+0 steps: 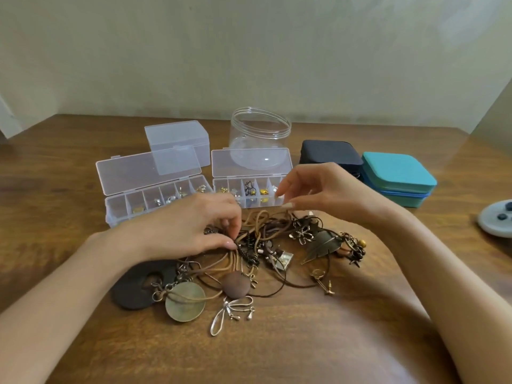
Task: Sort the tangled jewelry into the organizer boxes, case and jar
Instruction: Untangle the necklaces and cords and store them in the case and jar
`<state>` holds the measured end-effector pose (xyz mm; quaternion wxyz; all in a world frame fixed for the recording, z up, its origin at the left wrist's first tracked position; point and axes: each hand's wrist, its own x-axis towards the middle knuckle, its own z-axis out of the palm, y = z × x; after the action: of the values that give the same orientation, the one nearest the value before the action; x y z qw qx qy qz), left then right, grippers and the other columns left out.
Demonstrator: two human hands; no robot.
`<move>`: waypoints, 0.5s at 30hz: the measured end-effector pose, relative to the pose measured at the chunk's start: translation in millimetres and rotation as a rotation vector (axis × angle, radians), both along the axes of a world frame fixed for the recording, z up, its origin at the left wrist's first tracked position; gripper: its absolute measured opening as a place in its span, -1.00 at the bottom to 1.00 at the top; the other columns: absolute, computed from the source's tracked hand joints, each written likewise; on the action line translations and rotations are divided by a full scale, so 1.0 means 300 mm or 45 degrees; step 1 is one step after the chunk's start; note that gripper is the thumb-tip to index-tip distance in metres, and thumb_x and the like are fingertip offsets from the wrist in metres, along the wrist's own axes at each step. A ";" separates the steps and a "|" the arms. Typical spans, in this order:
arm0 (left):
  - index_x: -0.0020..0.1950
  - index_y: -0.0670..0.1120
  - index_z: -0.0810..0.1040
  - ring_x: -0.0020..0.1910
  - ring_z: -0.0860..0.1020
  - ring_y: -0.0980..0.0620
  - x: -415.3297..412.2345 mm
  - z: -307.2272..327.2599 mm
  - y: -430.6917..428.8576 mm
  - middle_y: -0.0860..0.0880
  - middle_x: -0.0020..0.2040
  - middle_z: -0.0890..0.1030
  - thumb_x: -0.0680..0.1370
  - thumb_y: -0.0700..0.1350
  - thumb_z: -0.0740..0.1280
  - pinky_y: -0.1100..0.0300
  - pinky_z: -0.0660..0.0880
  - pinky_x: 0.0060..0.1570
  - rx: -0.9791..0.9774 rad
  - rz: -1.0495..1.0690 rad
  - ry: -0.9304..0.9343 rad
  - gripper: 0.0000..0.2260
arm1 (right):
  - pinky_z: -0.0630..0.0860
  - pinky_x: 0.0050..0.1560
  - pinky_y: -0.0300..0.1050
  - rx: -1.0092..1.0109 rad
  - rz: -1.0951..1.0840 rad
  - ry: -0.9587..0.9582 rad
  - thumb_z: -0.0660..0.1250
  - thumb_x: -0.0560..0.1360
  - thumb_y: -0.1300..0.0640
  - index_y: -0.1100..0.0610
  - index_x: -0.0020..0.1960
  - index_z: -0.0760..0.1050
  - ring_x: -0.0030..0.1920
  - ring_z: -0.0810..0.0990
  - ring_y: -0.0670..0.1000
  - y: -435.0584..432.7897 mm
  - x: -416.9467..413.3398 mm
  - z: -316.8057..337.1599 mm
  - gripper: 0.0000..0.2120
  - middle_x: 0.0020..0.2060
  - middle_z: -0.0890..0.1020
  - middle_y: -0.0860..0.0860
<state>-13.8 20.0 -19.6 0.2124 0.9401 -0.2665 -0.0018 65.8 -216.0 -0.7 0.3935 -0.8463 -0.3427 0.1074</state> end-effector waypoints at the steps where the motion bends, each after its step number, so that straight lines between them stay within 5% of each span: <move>1: -0.15 0.08 0.52 0.02 0.50 0.23 -0.001 0.002 0.001 0.18 -0.06 0.51 0.47 -0.05 0.42 0.23 0.47 0.02 -0.009 0.005 -0.002 -0.91 | 0.51 -0.19 -0.32 -0.021 0.017 -0.022 0.46 0.42 0.26 0.09 -0.06 0.61 -0.26 0.59 -0.13 -0.006 0.000 0.010 -0.86 -0.26 0.64 -0.05; 7: -0.19 0.09 0.49 -0.03 0.53 0.21 -0.001 0.018 0.010 0.11 -0.06 0.59 0.46 -0.20 0.42 0.33 0.48 0.00 -0.065 0.023 0.012 -0.80 | 0.40 -0.26 -0.35 -0.428 0.357 0.130 0.47 0.41 0.20 0.01 -0.06 0.65 -0.26 0.48 -0.13 -0.027 -0.022 0.032 -0.86 -0.18 0.61 0.04; 15: -0.19 0.05 0.49 -0.01 0.55 0.26 -0.007 0.029 0.021 0.16 0.00 0.59 0.45 -0.23 0.41 0.34 0.50 0.02 -0.092 0.076 0.050 -0.81 | 0.41 -0.28 -0.38 -0.546 0.366 0.242 0.49 0.37 0.18 0.00 -0.03 0.63 -0.30 0.50 -0.20 -0.070 -0.027 0.092 -0.80 -0.26 0.60 -0.05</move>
<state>-15.9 26.3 -10.9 0.2513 0.9392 -0.2340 -0.0045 57.7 -237.1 27.1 0.2165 -0.8390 -0.3902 0.3112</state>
